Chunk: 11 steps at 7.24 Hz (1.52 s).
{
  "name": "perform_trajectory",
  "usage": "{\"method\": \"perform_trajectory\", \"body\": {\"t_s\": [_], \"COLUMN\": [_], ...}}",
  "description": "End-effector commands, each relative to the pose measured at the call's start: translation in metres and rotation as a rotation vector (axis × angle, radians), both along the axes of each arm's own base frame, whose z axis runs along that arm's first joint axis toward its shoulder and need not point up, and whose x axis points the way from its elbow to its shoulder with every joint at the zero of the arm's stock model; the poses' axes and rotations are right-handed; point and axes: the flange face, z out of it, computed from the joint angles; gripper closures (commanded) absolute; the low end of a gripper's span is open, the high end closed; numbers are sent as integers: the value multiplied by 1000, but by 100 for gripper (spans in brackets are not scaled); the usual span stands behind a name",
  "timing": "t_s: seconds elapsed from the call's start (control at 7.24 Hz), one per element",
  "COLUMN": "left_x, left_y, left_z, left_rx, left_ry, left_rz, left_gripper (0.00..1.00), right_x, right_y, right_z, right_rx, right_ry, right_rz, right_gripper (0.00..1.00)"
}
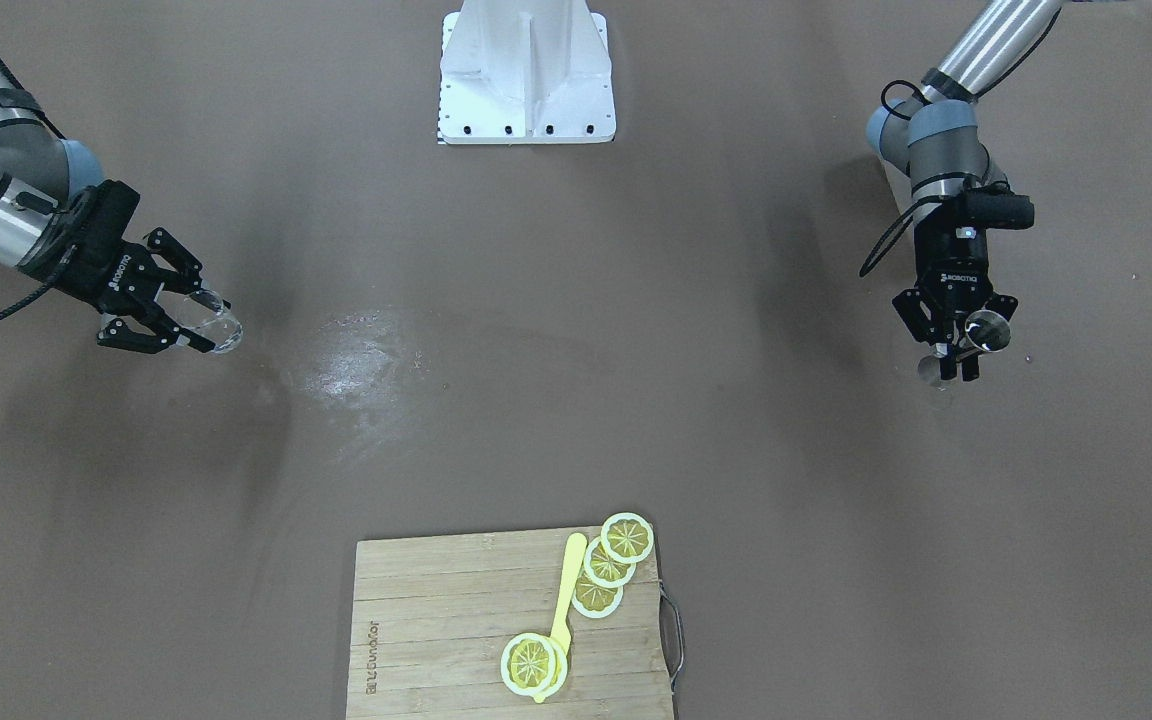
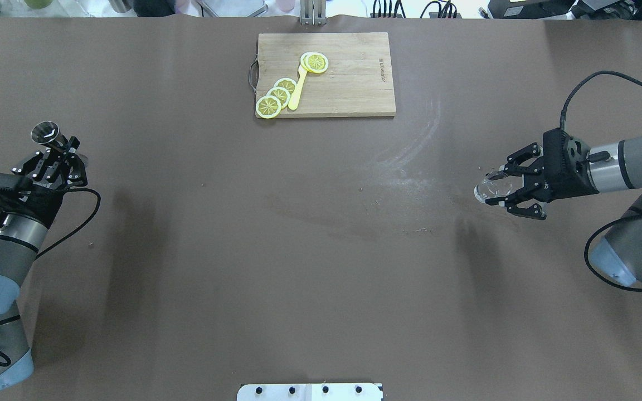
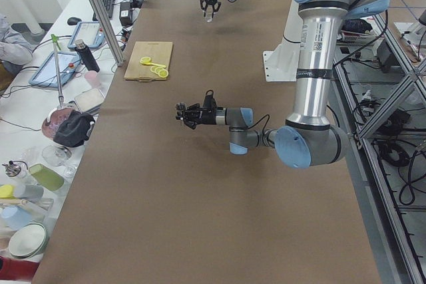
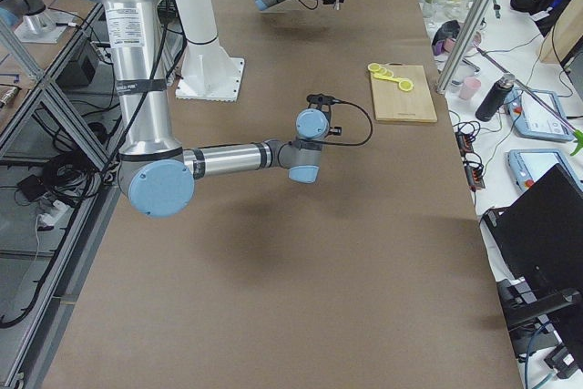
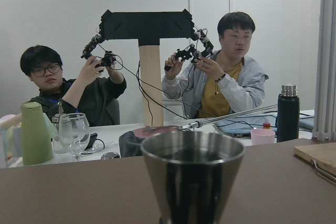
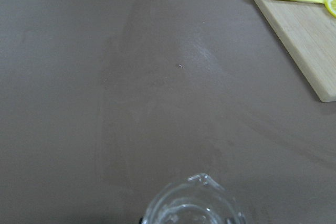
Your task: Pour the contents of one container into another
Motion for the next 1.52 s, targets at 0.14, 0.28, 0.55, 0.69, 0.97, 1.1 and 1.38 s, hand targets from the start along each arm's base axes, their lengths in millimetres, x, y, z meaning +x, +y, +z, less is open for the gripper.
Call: {"method": "perform_trajectory", "body": {"t_s": [0.14, 0.28, 0.55, 0.69, 0.97, 1.1, 1.38], "left_x": [6, 10, 4, 1, 26, 35, 46], "left_y": [-1, 4, 24, 39, 71, 89, 103], "left_z": [-2, -7, -10, -15, -12, -5, 3], "left_rx": [-49, -51, -113, -125, -124, -110, -105], "left_ry": [-66, -52, -2, 5, 19, 1, 79], "left_rz": [1, 0, -102, -108, -182, -189, -187], "left_gripper": [100, 100, 100, 100, 100, 100, 100], "right_x": [-48, -47, -56, -55, -60, -63, -63], "right_y": [44, 50, 63, 65, 70, 72, 71], "right_z": [-7, -2, 3, 5, 8, 11, 12], "right_rx": [43, 38, 30, 29, 31, 27, 25], "right_ry": [-37, -28, -15, -11, -2, 3, 5], "right_rz": [-49, -57, -67, -70, -85, -91, -91], "right_gripper": [100, 100, 100, 100, 100, 100, 100]}}
